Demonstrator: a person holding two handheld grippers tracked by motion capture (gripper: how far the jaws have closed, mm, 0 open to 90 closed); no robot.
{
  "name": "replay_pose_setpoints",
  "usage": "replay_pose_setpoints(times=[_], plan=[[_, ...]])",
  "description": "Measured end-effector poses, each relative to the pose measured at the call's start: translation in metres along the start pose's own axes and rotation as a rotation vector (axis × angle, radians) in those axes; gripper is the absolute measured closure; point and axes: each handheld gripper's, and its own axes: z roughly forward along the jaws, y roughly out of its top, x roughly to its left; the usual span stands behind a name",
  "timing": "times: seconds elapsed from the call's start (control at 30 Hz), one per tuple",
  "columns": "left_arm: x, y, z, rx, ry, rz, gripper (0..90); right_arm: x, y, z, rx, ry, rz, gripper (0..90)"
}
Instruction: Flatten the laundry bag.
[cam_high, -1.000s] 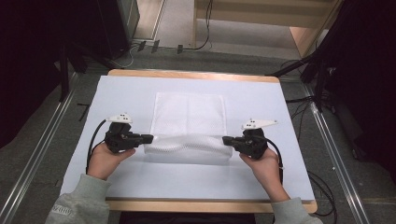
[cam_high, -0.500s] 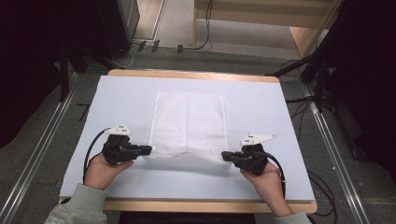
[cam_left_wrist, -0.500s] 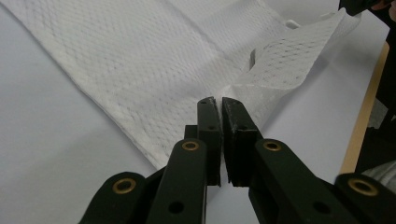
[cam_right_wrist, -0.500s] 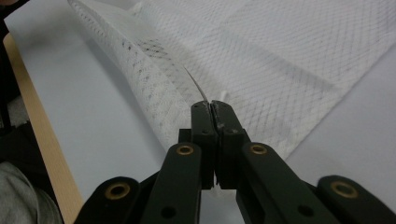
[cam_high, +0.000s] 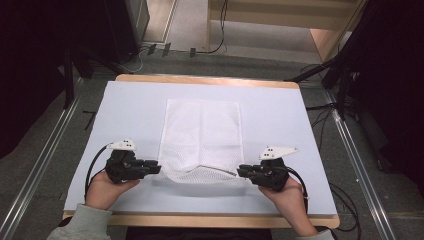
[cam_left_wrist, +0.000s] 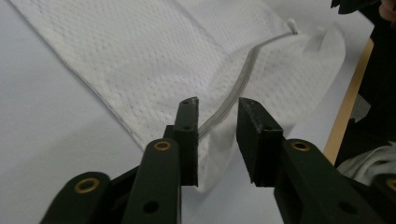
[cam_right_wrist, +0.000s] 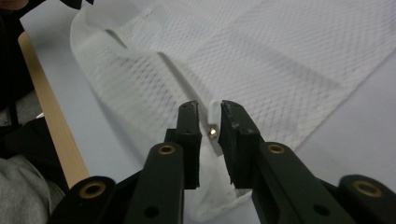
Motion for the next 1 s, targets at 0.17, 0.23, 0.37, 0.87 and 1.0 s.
replay_pose_setpoints(times=[0.17, 0.23, 0.37, 0.87, 1.0], plan=[[0.003, 0.004, -0.006, -0.031, 0.035, 0.001, 65.0, -0.004, 0.000, -0.005, -0.036, -0.021, -0.006, 75.5], [0.007, 0.005, -0.002, -0.019, 0.044, -0.018, 64.2, -0.006, 0.000, -0.004, -0.028, -0.030, 0.005, 75.0], [0.016, 0.008, 0.010, 0.032, 0.085, -0.031, 63.4, -0.010, 0.000, 0.003, -0.016, -0.046, 0.006, 73.2], [0.052, 0.020, 0.050, 0.086, 0.167, -0.089, 54.4, -0.053, 0.006, 0.039, 0.051, -0.165, 0.055, 63.6], [0.052, 0.019, 0.055, 0.092, 0.167, -0.090, 53.8, -0.056, 0.006, 0.050, 0.081, -0.188, 0.047, 61.3]])
